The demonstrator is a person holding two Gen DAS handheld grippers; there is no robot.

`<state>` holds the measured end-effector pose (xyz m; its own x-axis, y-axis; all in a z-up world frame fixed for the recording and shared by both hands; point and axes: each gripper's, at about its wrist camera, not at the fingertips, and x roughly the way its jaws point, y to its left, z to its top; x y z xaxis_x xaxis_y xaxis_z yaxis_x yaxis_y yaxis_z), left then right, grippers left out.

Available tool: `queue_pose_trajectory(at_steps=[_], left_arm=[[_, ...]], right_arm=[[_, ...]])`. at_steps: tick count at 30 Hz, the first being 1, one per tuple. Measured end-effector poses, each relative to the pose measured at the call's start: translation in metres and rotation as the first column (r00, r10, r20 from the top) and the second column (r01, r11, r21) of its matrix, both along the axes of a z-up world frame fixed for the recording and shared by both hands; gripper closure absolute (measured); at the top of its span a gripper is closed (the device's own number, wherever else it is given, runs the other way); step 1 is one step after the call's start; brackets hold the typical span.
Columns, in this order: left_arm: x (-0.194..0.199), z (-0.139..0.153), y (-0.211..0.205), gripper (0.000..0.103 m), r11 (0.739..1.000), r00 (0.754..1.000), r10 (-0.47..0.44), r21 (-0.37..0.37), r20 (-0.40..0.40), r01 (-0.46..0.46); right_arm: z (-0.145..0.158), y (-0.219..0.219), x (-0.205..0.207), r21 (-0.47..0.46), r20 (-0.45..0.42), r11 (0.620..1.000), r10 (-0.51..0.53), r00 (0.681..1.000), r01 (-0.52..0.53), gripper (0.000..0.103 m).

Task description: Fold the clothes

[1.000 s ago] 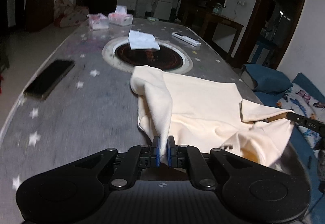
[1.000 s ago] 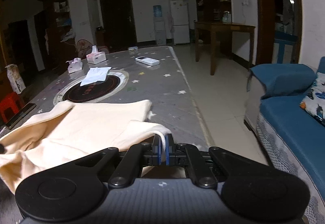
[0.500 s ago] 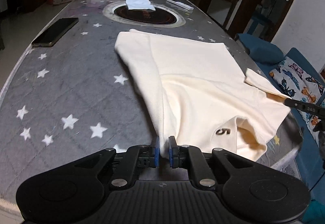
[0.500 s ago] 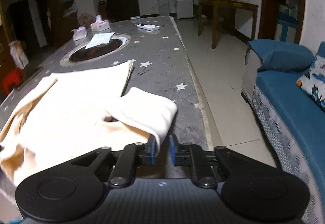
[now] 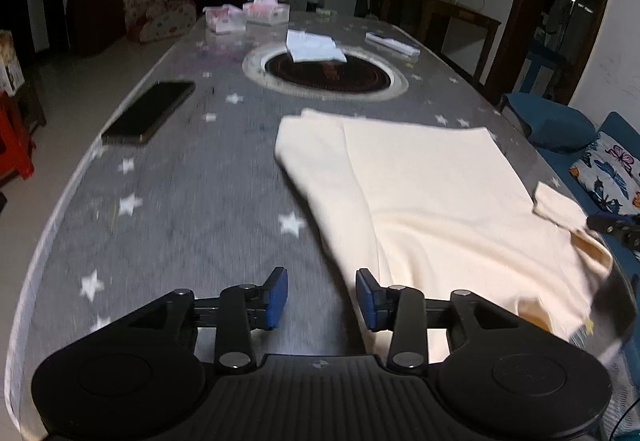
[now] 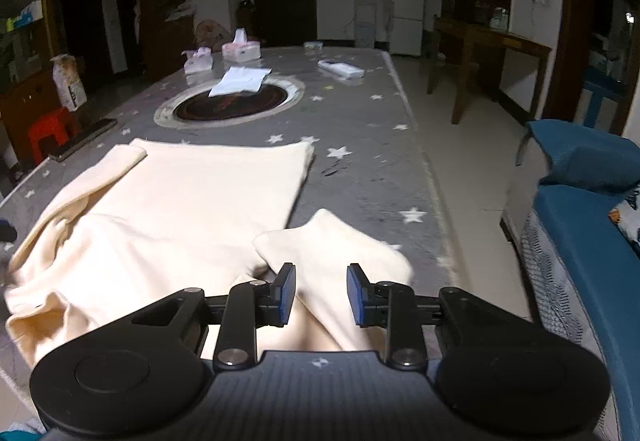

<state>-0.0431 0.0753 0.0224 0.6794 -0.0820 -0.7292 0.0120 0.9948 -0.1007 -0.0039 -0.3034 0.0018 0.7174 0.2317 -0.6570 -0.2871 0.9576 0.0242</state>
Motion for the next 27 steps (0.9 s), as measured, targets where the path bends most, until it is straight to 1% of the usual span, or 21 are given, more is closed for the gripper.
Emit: queue_pose_trajectory(at_steps=[4, 9, 12, 14, 15, 18, 22, 27], left_arm=[[0.021, 0.001, -0.005, 0.058, 1.000, 1.000, -0.002, 0.009, 0.021, 0.002], [0.049, -0.002, -0.013, 0.052, 1.000, 0.999, -0.012, 0.024, 0.034, 0.011], [0.070, -0.008, -0.020, 0.050, 0.998, 0.999, -0.022, 0.057, 0.031, 0.020], [0.083, -0.012, -0.023, 0.050, 0.996, 0.999, -0.022, 0.084, 0.030, 0.020], [0.089, -0.014, -0.025, 0.050, 0.995, 0.999, -0.021, 0.099, 0.030, 0.018], [0.104, -0.019, -0.032, 0.050, 0.992, 0.998, -0.050, 0.119, 0.034, 0.045], [0.127, -0.029, -0.038, 0.050, 0.989, 0.998, -0.066, 0.134, 0.020, 0.063], [0.153, -0.038, -0.034, 0.053, 0.991, 1.000, -0.031, 0.132, 0.005, 0.030]], right_arm=[[-0.015, 0.014, 0.015, -0.007, -0.027, 1.000, 0.028, 0.999, -0.028, 0.075], [-0.028, 0.024, 0.023, -0.024, -0.047, 0.999, 0.048, 0.998, -0.049, 0.075], [-0.031, 0.024, 0.024, -0.039, -0.043, 0.998, 0.047, 0.998, -0.049, 0.076], [-0.031, 0.022, 0.024, -0.041, -0.039, 0.998, 0.041, 0.998, -0.042, 0.081], [-0.031, 0.021, 0.025, -0.044, -0.035, 0.998, 0.033, 0.999, -0.034, 0.088], [-0.029, 0.015, 0.026, -0.047, -0.020, 0.999, 0.010, 1.000, -0.011, 0.095], [-0.026, 0.003, 0.030, -0.055, 0.006, 0.998, -0.040, 0.999, 0.041, 0.097], [-0.019, -0.023, 0.032, -0.061, 0.040, 0.987, -0.145, 0.989, 0.148, 0.097]])
